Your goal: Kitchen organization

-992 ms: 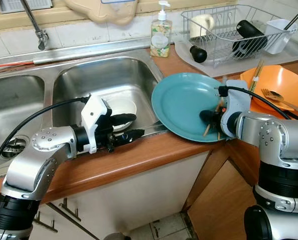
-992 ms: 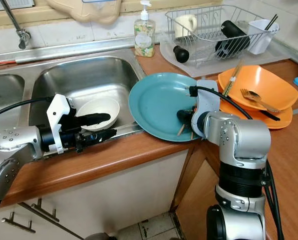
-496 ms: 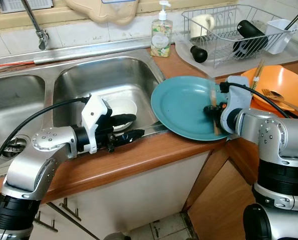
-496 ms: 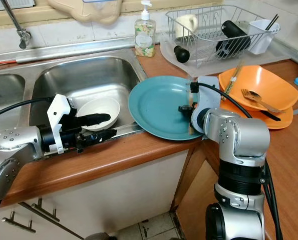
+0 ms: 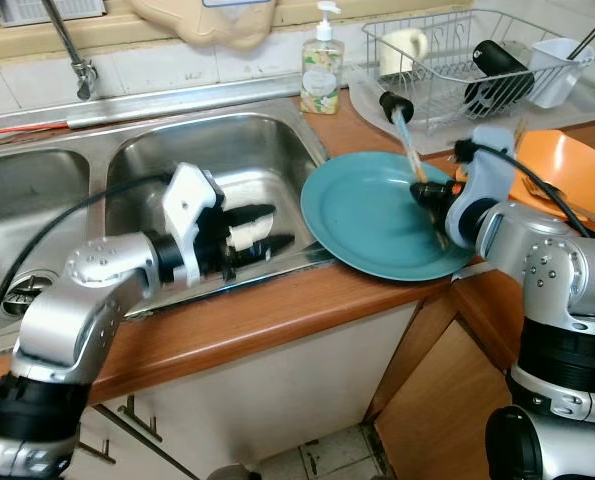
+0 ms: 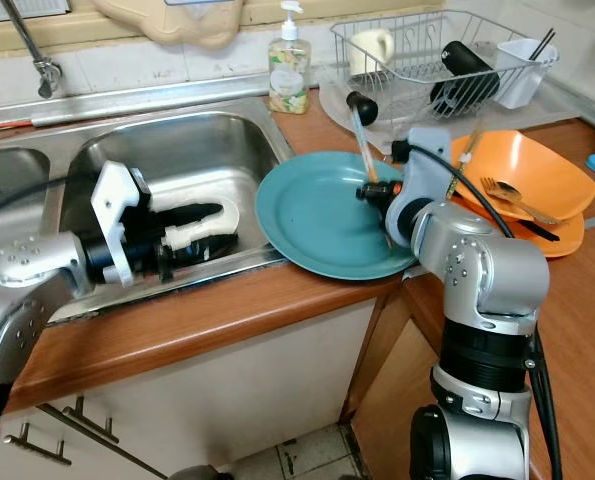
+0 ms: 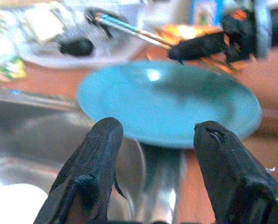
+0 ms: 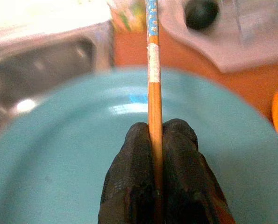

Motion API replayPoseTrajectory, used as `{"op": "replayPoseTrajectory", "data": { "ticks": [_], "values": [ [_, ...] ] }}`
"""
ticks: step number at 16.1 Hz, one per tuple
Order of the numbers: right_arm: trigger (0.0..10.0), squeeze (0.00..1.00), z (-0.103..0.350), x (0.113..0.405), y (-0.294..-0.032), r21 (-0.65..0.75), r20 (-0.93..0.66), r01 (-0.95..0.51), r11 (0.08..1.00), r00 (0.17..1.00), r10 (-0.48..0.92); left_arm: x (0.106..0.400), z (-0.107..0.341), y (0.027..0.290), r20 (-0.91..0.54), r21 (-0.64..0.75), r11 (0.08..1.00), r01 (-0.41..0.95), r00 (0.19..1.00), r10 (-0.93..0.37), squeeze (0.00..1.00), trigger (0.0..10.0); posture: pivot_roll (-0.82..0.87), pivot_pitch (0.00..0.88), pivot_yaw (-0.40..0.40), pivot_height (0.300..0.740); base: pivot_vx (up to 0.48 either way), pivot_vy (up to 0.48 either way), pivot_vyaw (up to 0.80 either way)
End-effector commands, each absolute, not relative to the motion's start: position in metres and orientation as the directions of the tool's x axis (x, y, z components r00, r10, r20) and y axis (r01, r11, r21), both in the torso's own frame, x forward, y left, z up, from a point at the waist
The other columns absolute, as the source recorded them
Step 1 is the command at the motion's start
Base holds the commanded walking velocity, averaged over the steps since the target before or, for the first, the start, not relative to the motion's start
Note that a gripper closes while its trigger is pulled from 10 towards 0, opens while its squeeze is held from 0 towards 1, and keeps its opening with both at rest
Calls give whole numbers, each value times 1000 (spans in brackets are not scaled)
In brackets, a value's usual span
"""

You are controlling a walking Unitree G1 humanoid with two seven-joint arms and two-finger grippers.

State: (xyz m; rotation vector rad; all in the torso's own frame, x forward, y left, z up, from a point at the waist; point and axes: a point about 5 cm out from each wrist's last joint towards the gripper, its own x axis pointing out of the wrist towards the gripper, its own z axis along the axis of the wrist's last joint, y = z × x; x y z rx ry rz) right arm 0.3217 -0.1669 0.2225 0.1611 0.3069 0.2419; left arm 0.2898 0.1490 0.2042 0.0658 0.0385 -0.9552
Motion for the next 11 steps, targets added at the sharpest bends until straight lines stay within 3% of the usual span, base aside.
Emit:
{"op": "replayPoseTrajectory", "data": {
  "ticks": [1, 2, 4, 5, 6, 9, 10, 11],
  "values": [
    [0, 0, 242, 317, -162, 187, -134, -317, 930, 929, 344, 299, 215, 153, -9, -9, 638, 770, 638, -770, 35, 10000, -84, 0, 46, 740, 0, 0, 0],
    [0, 0, 248, 314, -158, 183, -83, -377, 908, 914, 397, 303, 218, 152, 25, -59, 649, 758, 651, -759, 1000, 10000, -82, 0, 47, 740, 0, 0, 0],
    [0, 0, 255, 307, -150, 164, -9, -490, 856, 867, 498, 304, 224, 143, 100, -134, 610, 781, 623, -775, 1000, 10000, -82, 0, 49, 740, 0, 0, 0],
    [0, 0, 258, 298, -138, 121, 30, -582, 804, 812, 583, 308, 233, 130, 211, -254, 546, 798, 597, -774, 275, 10000, -82, 0, 49, 740, 0, 0, 0],
    [0, 0, 259, 294, -132, 107, 50, -624, 774, 781, 622, 308, 240, 123, 267, -317, 493, 810, 575, -774, 0, 10000, -79, 0, 51, 740, 0, 0, 0],
    [0, 0, 259, 279, -115, 50, 75, -736, 675, 677, 732, 313, 240, 113, 290, -394, 430, 812, 554, -781, 0, 10000, -79, 0, 67, 740, 0, 0, 0],
    [0, 0, 257, 272, -109, 24, 75, -775, 632, 632, 772, 315, 236, 110, 296, -433, 409, 803, 556, -777, 0, 6980, -78, 0, 71, 740, 0, 0, 0],
    [0, 0, 255, 267, -105, 11, 75, -799, 602, 601, 796, 318, 232, 108, 297, -486, 398, 778, 575, -762, 0, 2196, -79, 0, 76, 740, 0, 0, 0]
  ]
}}
